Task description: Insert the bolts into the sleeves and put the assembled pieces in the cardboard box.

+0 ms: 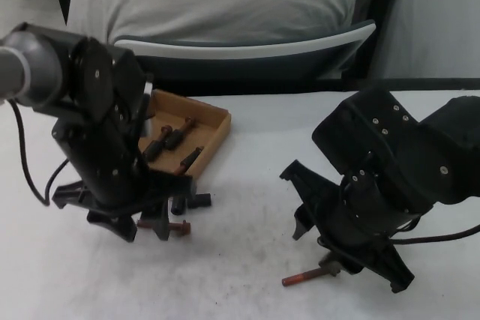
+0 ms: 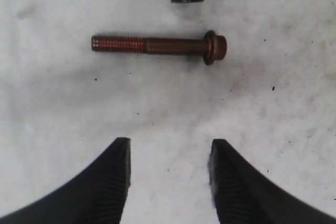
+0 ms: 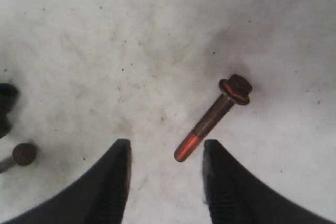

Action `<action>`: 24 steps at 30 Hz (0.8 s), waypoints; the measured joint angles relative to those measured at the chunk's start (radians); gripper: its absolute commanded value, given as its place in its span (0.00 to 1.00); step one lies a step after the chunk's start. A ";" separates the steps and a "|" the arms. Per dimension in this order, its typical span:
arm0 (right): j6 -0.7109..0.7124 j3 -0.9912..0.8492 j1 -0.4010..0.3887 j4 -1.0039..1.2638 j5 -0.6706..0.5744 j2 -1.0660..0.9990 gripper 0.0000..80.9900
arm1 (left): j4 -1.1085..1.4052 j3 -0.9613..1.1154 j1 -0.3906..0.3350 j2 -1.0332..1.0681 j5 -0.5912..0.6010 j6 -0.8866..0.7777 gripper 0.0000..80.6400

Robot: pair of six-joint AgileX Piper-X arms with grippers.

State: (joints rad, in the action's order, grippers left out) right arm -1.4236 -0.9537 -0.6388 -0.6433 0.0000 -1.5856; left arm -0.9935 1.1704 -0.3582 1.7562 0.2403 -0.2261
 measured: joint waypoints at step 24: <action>-0.070 0.137 0.000 0.191 -0.021 -0.007 0.53 | 0.251 -0.001 0.000 0.000 0.029 0.008 0.62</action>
State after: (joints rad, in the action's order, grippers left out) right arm -1.4932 -0.8166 -0.6388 -0.4527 -0.0213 -1.5922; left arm -0.7426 1.1695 -0.3582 1.7562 0.2691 -0.2178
